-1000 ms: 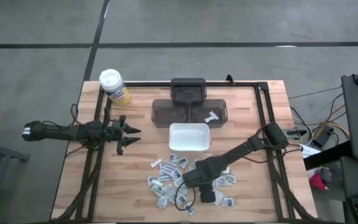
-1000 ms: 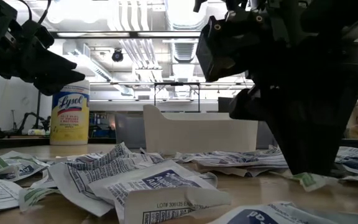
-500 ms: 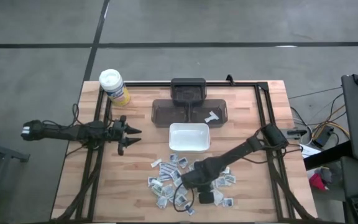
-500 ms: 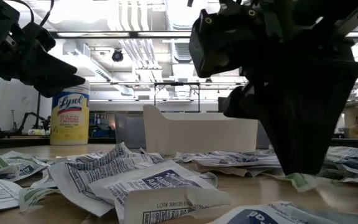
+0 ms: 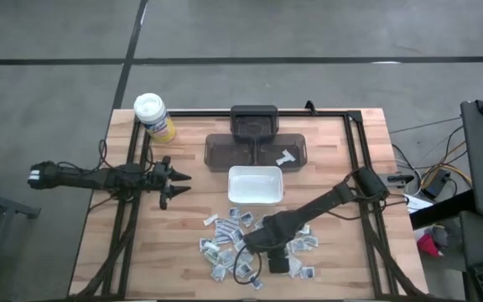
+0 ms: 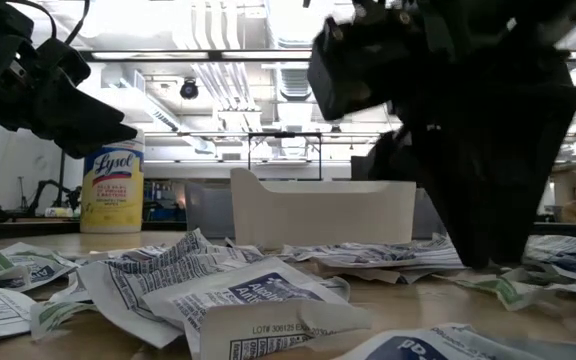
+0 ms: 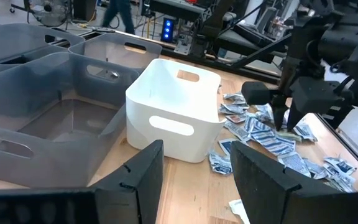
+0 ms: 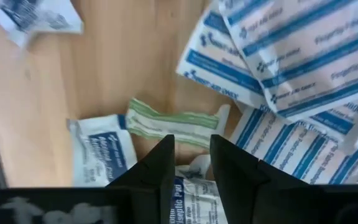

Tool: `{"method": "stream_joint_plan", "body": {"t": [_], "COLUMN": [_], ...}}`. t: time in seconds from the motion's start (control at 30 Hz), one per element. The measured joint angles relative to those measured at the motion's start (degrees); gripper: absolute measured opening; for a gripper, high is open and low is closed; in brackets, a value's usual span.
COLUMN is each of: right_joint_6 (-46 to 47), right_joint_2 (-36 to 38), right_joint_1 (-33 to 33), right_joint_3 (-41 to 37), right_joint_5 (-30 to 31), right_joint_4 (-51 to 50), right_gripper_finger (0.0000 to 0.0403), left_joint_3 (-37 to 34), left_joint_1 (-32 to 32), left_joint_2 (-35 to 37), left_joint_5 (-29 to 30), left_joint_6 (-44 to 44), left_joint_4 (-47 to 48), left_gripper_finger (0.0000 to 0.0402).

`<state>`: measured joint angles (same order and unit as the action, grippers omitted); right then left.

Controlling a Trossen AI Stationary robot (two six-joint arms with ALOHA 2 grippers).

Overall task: Pick & Place First Aid Supplies
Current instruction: Put the green bandage into the bottom right black bin

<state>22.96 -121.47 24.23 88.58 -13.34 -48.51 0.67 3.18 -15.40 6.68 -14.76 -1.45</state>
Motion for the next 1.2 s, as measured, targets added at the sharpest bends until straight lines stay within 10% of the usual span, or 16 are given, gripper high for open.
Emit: {"method": "stream_joint_plan", "body": {"t": [1.2], "right_joint_6": [-0.44], "right_joint_2": [0.20], "right_joint_1": [-0.11], "right_joint_3": [-1.32], "right_joint_5": [2.86], "right_joint_4": [0.98], "right_gripper_finger": [0.0102], "left_joint_3": [0.00], "left_joint_1": [0.01], "left_joint_2": [-0.15], "left_joint_5": [0.00], "left_joint_6": [0.01], "left_joint_4": [-0.01], "left_gripper_finger": [0.0183]}}
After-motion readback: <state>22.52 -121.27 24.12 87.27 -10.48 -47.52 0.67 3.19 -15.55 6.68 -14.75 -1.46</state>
